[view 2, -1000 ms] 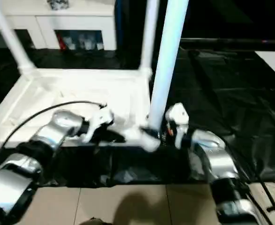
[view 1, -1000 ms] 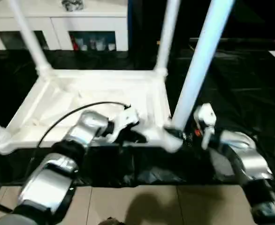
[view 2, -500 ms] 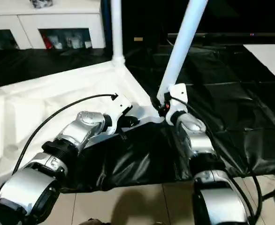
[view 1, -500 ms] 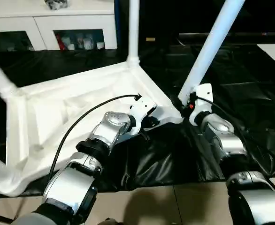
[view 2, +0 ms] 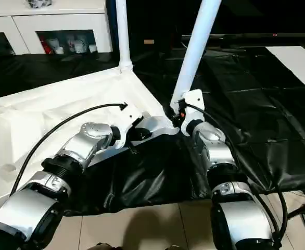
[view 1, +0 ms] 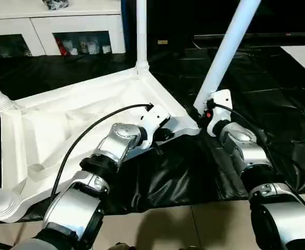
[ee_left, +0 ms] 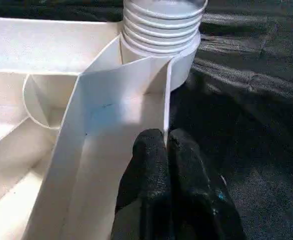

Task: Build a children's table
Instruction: Insert table leg to table base

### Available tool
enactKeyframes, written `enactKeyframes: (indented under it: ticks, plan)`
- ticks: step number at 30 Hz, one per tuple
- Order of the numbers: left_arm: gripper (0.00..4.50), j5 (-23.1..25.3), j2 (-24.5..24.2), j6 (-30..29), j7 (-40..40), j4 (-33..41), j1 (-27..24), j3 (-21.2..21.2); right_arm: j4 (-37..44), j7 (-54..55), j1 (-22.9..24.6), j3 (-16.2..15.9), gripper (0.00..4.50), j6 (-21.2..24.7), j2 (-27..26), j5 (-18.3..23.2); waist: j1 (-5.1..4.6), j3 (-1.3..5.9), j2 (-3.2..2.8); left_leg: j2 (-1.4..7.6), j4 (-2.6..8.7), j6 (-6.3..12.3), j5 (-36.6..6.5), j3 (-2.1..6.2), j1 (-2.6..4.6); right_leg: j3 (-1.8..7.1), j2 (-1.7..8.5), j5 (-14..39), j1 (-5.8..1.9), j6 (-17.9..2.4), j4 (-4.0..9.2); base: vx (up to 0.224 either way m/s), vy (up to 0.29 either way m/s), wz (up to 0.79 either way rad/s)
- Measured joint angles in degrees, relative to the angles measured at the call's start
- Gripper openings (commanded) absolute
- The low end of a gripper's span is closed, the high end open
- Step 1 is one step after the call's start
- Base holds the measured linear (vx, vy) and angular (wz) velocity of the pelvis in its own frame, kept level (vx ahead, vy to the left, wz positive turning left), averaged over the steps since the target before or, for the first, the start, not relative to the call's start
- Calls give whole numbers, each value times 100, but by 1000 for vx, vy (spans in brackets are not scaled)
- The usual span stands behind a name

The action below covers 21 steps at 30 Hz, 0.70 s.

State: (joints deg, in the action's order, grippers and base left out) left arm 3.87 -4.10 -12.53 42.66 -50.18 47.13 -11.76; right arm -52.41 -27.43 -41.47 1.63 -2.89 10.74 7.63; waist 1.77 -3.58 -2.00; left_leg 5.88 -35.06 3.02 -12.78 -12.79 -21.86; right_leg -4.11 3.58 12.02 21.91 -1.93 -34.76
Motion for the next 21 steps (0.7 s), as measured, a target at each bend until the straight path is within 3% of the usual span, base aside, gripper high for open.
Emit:
enactKeyframes:
  ticks: [13, 21]
  plan:
    - [0, 20, -357, -7, 765, 480, -234, -202, -150, -1317, -143, -178, 190, 49, 316, -156, 20, 6, 27, 11, 0, 17, 8, -1, -7, -2, -8, 1, 9, 0, -3, 0, 0, 0]
    - [0, -107, -875, 313, 2150, 634, -397, -372, 752, -3290, 475, -455, 190, 105, 821, 69, 230, 5, 46, 13, -3, -2, 4, -3, -4, -3, -7, 1, 8, -1, -13, 0, 0, 0]
